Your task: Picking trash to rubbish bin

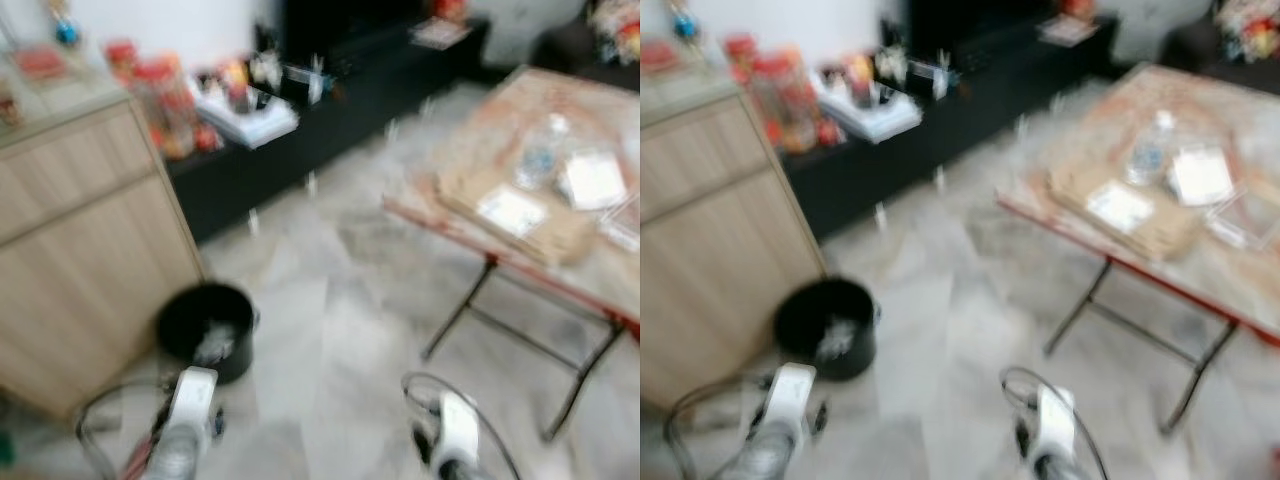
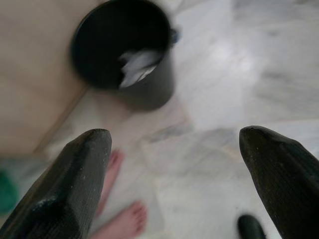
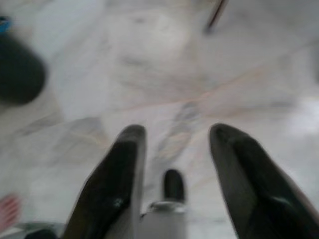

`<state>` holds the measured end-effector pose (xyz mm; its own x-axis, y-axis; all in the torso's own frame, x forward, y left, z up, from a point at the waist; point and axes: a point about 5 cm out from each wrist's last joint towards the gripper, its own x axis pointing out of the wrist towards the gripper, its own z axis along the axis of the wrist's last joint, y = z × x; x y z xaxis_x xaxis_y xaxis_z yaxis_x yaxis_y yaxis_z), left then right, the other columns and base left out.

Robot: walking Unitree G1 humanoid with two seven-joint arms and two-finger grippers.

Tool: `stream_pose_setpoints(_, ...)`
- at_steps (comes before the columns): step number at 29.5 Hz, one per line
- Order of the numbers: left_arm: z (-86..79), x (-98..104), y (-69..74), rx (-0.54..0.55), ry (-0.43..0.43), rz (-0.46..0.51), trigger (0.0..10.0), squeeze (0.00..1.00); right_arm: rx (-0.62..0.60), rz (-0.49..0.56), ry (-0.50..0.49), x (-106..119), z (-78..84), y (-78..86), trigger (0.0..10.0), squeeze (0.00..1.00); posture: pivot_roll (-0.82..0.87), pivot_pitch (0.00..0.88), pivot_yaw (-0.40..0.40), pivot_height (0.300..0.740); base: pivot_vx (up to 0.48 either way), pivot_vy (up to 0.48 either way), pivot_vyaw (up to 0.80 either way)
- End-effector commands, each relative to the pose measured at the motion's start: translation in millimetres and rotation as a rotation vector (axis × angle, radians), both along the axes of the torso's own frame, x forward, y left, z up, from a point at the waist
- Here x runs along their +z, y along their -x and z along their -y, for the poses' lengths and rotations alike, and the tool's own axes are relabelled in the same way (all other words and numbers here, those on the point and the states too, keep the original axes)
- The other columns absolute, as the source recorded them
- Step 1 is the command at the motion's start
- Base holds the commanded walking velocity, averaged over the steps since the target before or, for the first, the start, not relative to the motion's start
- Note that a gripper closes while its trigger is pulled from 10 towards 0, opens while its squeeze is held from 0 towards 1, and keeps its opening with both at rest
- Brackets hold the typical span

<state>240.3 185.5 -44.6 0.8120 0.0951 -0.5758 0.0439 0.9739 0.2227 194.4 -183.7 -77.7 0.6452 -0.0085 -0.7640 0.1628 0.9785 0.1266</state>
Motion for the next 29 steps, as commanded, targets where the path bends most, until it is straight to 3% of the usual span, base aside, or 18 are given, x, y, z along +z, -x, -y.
stream_pose_setpoints(1, -11.8, -8, 13.3, 0.024, -0.019, -0.054, 10.0, 0.00, 0.014, 0.006, -0.016, 1, -8.7, -3.5, 10.0, 0.00, 0.05, 0.042, 0.009, 0.740, 0.000, 0.000, -0.76)
stream_pose_setpoints(29, -5.9, -1, 2.0, -0.010, -0.006, -0.016, 10.0, 0.00, 0.010, 0.006, -0.019, 1, -10.0, -3.3, 10.0, 0.00, 0.05, 0.049, 0.017, 0.740, 0.000, 0.000, -0.76)
